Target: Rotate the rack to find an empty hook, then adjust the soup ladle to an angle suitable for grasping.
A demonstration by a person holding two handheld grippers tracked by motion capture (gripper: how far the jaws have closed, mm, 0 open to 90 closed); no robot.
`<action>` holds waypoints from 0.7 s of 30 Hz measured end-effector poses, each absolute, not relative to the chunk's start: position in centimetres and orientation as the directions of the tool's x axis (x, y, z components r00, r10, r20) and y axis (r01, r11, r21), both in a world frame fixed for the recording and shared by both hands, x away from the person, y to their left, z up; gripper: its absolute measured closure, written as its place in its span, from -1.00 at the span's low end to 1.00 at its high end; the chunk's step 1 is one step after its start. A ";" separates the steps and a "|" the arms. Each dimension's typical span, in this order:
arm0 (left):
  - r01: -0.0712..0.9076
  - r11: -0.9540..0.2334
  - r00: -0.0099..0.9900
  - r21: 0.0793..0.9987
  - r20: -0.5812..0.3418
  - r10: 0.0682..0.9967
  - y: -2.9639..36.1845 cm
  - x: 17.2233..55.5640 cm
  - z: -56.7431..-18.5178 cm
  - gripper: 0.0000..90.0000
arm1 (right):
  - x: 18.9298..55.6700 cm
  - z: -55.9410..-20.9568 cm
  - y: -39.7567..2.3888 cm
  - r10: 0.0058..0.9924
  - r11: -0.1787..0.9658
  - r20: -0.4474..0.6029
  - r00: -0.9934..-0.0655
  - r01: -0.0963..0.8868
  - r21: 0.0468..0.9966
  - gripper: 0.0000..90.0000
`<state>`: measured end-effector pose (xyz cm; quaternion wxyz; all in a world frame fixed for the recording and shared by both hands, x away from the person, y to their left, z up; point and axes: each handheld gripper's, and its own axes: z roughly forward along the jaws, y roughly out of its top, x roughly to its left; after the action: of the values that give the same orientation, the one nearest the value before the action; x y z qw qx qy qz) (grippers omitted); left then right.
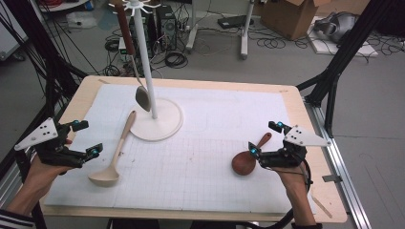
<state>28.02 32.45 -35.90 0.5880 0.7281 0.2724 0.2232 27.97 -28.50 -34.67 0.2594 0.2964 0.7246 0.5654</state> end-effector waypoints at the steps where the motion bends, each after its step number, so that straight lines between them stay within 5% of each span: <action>1: 0.134 -0.160 0.751 0.978 0.005 0.660 32.5 28.0 -35.9 -0.96 | 28.0 -34.7 -28.5 0.720 0.186 -0.043 -0.693 0.133 0.973 -0.99; 21: 0.169 -0.147 0.726 0.975 -0.022 0.687 32.6 27.8 -36.1 -0.96 | 27.8 -34.5 -28.4 0.719 0.188 -0.041 -0.694 0.137 0.973 -0.99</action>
<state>27.78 32.62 -36.06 0.5823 0.7240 0.2956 0.2224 27.82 -28.35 -34.54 0.2573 0.2944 0.7264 0.5652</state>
